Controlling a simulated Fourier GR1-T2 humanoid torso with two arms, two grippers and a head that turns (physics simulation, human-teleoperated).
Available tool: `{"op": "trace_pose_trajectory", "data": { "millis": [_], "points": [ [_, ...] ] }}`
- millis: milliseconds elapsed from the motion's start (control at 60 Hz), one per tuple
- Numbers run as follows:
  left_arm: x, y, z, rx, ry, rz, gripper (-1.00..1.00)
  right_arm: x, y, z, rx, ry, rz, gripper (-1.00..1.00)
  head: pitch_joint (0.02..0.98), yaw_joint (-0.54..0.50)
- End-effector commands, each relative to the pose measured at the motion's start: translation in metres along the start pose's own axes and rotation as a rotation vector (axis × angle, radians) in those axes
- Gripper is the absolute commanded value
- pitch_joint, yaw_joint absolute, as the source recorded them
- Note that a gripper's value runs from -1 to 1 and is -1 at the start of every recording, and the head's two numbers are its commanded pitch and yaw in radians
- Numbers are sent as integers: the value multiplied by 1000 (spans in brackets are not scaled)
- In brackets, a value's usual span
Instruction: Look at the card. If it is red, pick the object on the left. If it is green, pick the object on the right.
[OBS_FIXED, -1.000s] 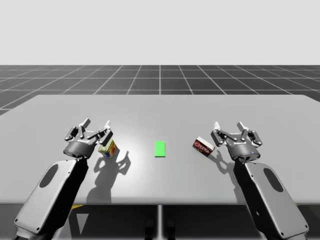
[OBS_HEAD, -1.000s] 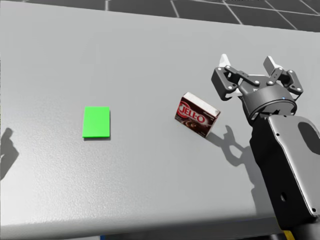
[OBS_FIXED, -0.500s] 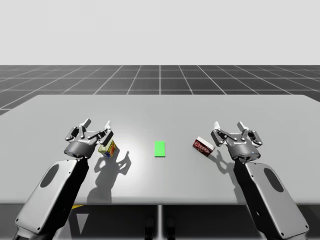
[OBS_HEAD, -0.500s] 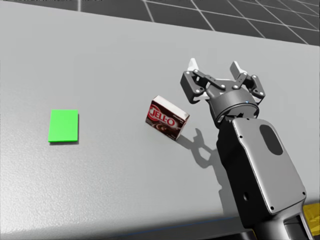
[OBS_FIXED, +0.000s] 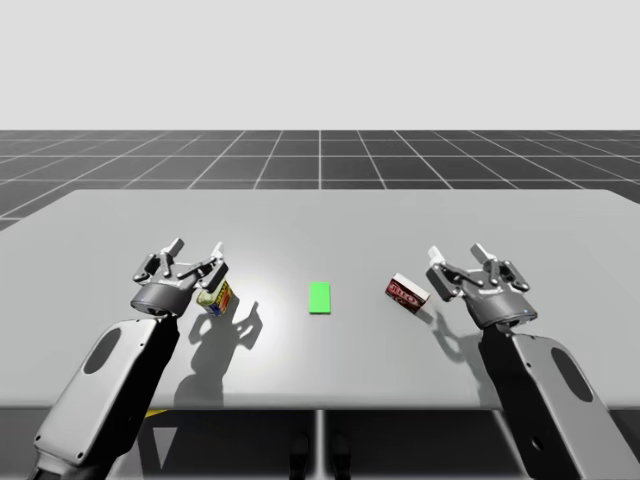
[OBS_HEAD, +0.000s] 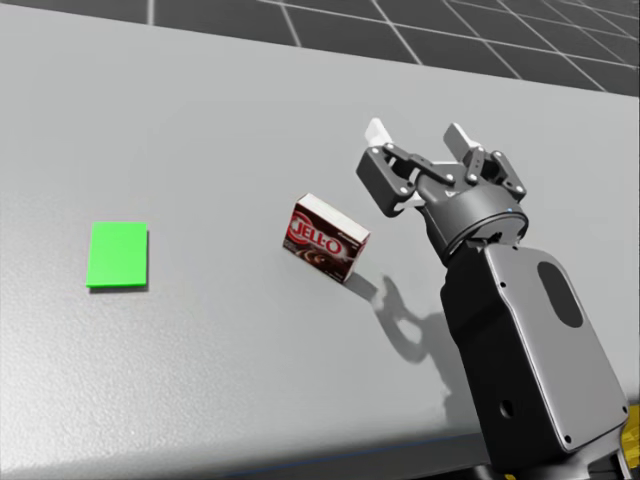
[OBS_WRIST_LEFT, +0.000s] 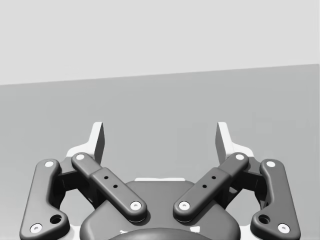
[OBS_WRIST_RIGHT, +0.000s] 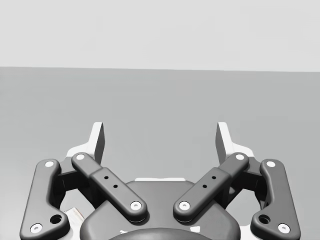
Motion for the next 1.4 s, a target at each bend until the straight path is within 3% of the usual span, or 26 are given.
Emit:
{"op": "trace_pose_trajectory", "data": {
  "millis": [17,100,250,417,533,683,933,967,1400],
  "points": [
    [-2,0,-1,-1,7,0,-1000,0,1,15,94,-39,-35,-1000,825,-346],
    [-3,0,-1,-2,9,-1,-1000,-7,-3,25,142,-30,14,-1000,826,-346],
    [-4,-1,-2,-3,11,-3,-1000,-21,-11,36,208,-22,59,-1000,827,-348],
    [-4,-1,-2,-3,11,-3,-1000,-34,-17,44,311,-4,49,-1000,823,-352],
    [-5,-1,-2,-4,11,-5,-1000,-46,-21,46,356,-1,71,-1000,821,-352],
    [-5,-1,-3,-7,11,-9,-1000,-68,-22,46,381,32,112,-1000,819,-353],
    [-4,-1,-2,-8,8,-11,-1000,-89,-22,38,409,94,122,-1000,820,-352],
    [-4,-1,-2,-8,7,-11,-1000,-91,-22,37,408,109,111,-1000,820,-350],
    [-2,0,-1,-8,0,-8,-1000,-105,-11,14,439,190,142,-1000,819,-344]
  ]
}}
